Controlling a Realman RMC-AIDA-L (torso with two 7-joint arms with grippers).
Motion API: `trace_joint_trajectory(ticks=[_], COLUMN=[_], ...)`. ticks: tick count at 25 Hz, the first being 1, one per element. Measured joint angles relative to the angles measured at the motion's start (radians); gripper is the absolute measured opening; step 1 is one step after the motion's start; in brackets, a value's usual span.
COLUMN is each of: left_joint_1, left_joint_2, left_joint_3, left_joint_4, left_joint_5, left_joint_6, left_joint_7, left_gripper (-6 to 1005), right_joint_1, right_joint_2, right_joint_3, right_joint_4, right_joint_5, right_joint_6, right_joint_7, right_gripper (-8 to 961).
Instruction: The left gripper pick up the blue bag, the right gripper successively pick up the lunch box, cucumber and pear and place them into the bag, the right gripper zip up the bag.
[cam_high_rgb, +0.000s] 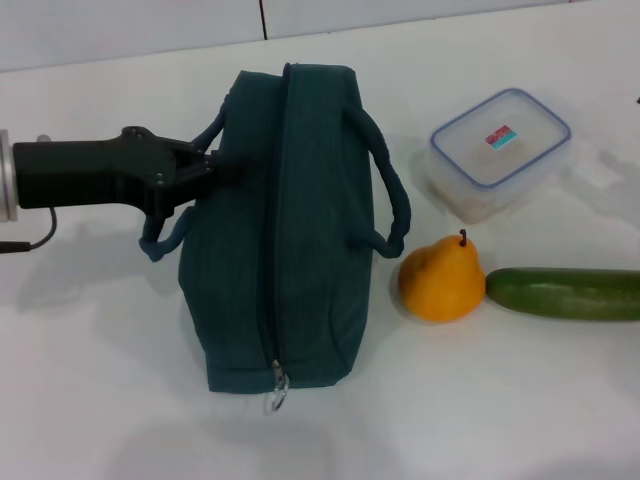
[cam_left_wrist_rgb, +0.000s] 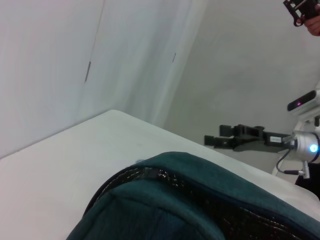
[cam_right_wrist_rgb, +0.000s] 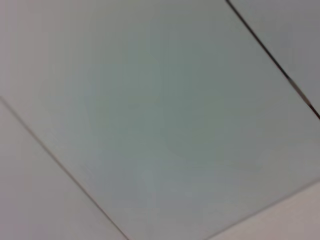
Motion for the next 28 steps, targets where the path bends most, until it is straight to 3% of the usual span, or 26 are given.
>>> trace_joint_trajectory(ticks=[5, 6, 16, 28], left_joint_1=[-0.006, -0.008, -0.021, -0.042], left_joint_2=[-0.006, -0.006, 0.003, 0.006], left_joint_3=[0.0, 0.0, 0.002, 0.002], left_joint_4=[0.0, 0.0, -0.001, -0.011], left_joint_5=[0.0, 0.003, 0.011, 0.025], left_joint_6=[0.004, 0.007, 0.011, 0.011], left_joint_7=[0.0, 0.0, 0.003, 0.033], left_gripper=[47, 47, 47, 47], right_joint_1=[0.028, 0.047, 0.133, 0.135], right_joint_2=[-0.024, -0.038, -0.078, -0.064], right_joint_3=[-0.035, -0.081, -0.268, -0.256], right_joint_4=[0.035, 0.044, 0.082, 0.153], right_joint_5=[-0.039, -0.043, -0.047, 0.057], right_joint_6=[0.073, 0.11, 0.274, 0.258], right_joint_7=[0.121, 0.195, 0.377, 0.422], right_gripper=[812, 812, 811, 810])
